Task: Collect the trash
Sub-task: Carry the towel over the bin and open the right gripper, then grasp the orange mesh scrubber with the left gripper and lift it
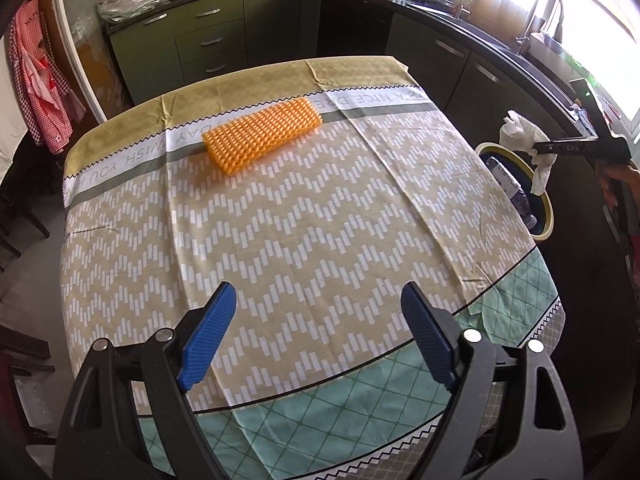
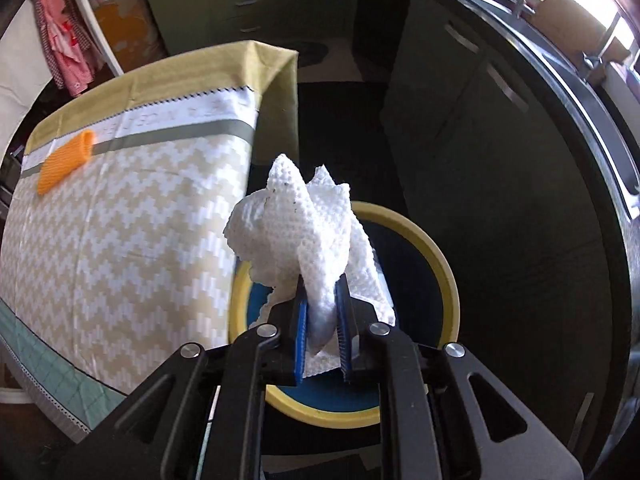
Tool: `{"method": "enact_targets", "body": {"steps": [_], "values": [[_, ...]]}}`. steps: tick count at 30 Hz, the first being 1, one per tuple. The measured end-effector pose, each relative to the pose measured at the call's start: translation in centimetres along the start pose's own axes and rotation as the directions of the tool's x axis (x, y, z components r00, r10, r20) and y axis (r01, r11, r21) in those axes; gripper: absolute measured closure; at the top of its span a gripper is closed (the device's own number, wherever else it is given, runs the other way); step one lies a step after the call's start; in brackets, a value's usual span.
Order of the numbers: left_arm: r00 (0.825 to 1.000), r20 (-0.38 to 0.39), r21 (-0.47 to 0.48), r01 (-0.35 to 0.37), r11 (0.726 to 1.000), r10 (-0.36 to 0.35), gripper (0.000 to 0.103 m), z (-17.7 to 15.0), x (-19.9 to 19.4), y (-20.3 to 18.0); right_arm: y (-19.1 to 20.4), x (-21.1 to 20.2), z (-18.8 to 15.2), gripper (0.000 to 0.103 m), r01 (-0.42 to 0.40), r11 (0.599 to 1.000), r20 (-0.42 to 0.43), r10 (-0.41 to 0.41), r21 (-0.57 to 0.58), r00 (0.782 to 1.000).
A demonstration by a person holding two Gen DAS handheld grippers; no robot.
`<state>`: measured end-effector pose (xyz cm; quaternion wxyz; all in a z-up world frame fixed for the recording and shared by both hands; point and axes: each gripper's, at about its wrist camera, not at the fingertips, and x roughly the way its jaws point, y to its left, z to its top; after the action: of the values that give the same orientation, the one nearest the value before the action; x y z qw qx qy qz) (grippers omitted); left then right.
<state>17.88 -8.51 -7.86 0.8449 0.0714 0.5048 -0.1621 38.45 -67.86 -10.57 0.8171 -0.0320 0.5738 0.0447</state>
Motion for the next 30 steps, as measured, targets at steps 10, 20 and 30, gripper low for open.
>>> {"method": "enact_targets", "body": {"steps": [10,20,30], "values": [[0.999,-0.033,0.077,0.039,0.996,-0.036,0.021,3.7,1.9,-1.6,-4.4,1.0,-2.7,0.047,-0.038,0.993,0.024,0.036,0.116,0.999],[0.998,-0.025,0.424,0.060,0.904,-0.054,0.021,12.2,6.7,0.3,-0.5,1.0,-4.6,0.038,-0.084,0.992,0.034,0.081,0.092,0.996],[0.977,-0.185,0.525,0.187,0.830,-0.104,0.021,16.6,14.6,3.9,1.8,1.2,-7.5,0.035,-0.097,0.989,0.009,0.097,0.109,0.995]]}}
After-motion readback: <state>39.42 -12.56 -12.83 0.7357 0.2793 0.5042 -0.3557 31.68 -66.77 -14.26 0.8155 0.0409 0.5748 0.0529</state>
